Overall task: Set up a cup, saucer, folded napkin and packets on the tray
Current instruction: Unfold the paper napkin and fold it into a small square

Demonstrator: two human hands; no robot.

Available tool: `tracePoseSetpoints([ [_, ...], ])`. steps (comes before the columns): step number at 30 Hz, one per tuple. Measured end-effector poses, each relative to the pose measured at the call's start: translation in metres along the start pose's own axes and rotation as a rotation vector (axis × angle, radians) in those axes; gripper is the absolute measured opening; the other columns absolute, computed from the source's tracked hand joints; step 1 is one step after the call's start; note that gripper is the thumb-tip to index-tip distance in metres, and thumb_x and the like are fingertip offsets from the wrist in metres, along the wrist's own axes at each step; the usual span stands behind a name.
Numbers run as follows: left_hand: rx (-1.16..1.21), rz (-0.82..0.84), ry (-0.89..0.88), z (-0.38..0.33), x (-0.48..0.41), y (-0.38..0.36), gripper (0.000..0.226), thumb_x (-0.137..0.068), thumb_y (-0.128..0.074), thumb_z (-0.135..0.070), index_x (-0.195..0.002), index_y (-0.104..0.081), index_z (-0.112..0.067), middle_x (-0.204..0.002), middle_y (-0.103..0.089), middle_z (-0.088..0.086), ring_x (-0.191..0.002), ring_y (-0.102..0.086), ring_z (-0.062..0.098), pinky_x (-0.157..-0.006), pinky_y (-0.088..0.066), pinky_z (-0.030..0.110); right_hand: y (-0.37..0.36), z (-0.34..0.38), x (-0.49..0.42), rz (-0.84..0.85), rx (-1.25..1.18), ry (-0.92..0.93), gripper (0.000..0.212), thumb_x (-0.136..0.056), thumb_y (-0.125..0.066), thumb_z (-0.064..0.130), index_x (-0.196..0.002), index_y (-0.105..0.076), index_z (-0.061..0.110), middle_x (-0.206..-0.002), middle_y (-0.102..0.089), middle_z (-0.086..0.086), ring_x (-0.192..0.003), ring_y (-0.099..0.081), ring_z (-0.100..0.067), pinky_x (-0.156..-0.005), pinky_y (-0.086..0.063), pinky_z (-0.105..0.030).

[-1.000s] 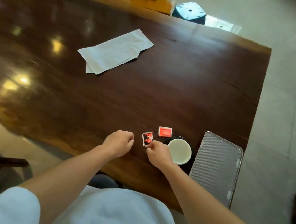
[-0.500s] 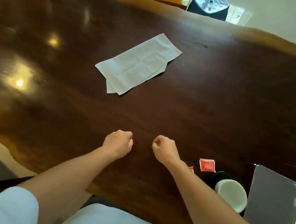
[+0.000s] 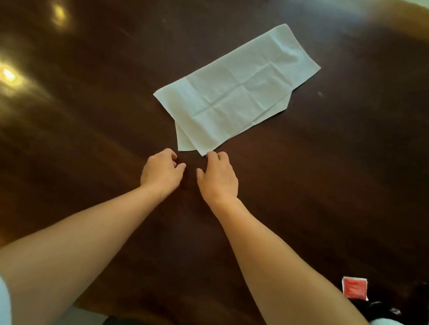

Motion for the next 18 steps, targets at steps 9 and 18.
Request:
tracePoseSetpoints([
  [9,0.194,-0.159,0.109,-0.001,-0.036,-0.007,0.019,-0.095,-0.067,-0.029,-0.109,-0.065,-0.017,-0.093,-0.068,-0.002,-0.096,-0.063,0.021,-0.079,-0.051,0.036,-0.015,0.01,-0.045,-0.024,0.257,0.06,0.013,-0.095,-0.061,0.014,-0.106,-0.055,0.012,-0.105,-0.062,-0.007,-0.085,-0.065,-0.028,-0.056,-0.036,-0.035],
  [18,0.087,0.048,-0.032,-0.022,-0.029,-0.028,0.009,-0.093,-0.067,-0.026,-0.094,-0.066,-0.017,-0.108,-0.045,-0.001,-0.083,-0.052,0.018,-0.074,-0.042,0.032,-0.012,-0.025,-0.023,0.187,0.168,-0.021,0.012,-0.093,-0.052,0.025,-0.085,-0.048,0.017,-0.079,-0.046,0.0,-0.073,-0.049,-0.026,-0.06,-0.04,-0.036],
])
Point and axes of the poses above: each hand's wrist, its own x-axis away from the middle knuckle, its own y-axis out of the back of the hand, z = x × y, the point moved 9 cm from there along -x, towards the middle knuckle
